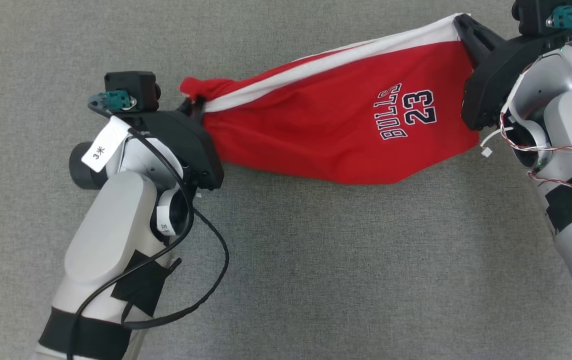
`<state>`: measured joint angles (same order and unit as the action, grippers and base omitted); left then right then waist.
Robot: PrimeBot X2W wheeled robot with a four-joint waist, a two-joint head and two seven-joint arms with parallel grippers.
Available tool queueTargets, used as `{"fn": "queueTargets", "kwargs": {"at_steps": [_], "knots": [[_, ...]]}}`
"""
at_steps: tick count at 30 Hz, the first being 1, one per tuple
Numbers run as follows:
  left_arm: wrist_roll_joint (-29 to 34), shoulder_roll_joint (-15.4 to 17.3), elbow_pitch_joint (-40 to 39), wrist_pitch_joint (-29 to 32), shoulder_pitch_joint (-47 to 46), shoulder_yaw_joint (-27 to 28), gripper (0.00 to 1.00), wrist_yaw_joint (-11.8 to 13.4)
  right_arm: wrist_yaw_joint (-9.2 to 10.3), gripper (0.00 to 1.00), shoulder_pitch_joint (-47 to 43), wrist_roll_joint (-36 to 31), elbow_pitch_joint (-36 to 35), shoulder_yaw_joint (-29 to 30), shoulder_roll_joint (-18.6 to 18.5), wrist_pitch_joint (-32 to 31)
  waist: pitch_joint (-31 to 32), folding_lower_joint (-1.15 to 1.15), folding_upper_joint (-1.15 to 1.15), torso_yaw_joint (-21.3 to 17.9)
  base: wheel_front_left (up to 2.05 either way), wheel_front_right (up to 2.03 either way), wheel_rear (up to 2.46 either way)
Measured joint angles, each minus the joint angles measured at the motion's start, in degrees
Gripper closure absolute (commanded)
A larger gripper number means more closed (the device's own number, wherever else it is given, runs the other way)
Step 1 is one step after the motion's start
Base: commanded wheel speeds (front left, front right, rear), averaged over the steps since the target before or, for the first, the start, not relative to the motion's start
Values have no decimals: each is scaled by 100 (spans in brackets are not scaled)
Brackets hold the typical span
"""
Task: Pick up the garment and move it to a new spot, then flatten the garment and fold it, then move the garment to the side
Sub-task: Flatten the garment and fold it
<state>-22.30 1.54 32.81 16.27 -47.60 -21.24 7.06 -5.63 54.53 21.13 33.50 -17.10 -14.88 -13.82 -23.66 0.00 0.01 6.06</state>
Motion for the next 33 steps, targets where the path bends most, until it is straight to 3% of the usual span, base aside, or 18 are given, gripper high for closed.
{"fn": "queueTargets", "kwargs": {"at_steps": [1,2,3,16,25,33], "knots": [[-38,1,1,-51,-21,-48,0,3,1,100,25,1,69,19,34,47,-1,0,0,-4,0,0,0],[-82,1,10,-96,-39,-87,0,5,2,44,36,0,156,22,59,84,0,0,0,-8,0,0,0],[-115,4,34,-132,-73,-124,0,5,9,0,36,1,223,23,85,123,2,0,0,-12,0,0,0],[-186,5,352,-1160,-340,-202,0,5,66,0,392,-5,756,231,193,1296,204,-1,0,-34,0,0,0],[-88,10,824,-1644,-222,-368,0,-14,93,0,29,-4,1295,267,253,1793,624,-1,-1,-43,0,0,0],[-5,316,1016,-1981,662,-686,0,-475,165,0,-955,-3,1503,211,392,2104,1366,-2,-2,-127,0,0,0]]}}
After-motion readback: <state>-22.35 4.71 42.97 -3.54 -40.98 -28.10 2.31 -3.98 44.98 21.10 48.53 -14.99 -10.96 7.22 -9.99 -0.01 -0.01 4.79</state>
